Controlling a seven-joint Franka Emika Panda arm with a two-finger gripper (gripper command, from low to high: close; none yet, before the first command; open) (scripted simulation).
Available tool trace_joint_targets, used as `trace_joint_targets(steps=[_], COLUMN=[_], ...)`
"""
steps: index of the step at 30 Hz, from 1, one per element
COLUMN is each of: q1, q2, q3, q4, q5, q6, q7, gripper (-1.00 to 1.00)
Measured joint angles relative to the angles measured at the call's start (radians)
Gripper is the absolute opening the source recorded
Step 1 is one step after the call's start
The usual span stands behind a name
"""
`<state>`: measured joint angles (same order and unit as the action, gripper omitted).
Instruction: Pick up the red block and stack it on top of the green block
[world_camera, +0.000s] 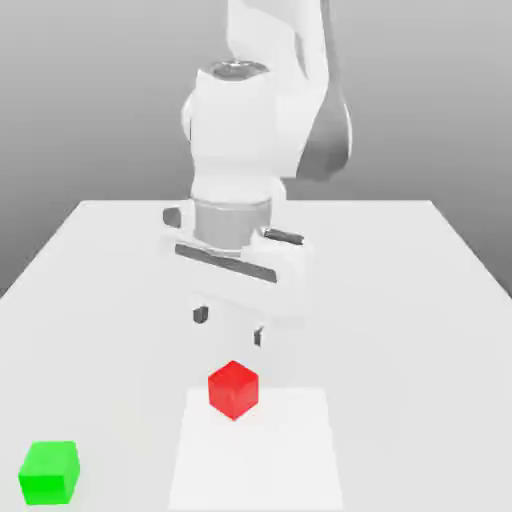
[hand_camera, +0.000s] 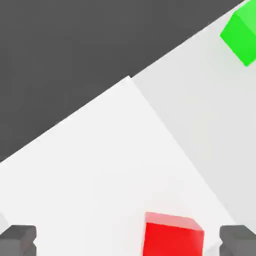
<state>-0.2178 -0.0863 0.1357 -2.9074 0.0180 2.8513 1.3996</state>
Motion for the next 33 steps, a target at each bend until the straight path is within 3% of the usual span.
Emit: trace_joint_targets(steps=[6, 7, 14, 23, 33], q1=[0.037, 0.053, 0.055, 0.051, -0.084], q2=[0.227, 0.257, 0.263, 0.002, 0.152], q3=[-0.073, -0.091, -0.095, -0.058, -0.144], q4=[0.011, 0.014, 0.014, -0.019, 0.312], q5=[-0.108, -0.115, -0.12, 0.003, 0.072], q6=[0.188, 0.213, 0.22, -0.007, -0.186], q7=[0.097, 0.102, 0.106, 0.017, -0.035], gripper=[0.0, -1.0, -1.0, -1.0, -1.0])
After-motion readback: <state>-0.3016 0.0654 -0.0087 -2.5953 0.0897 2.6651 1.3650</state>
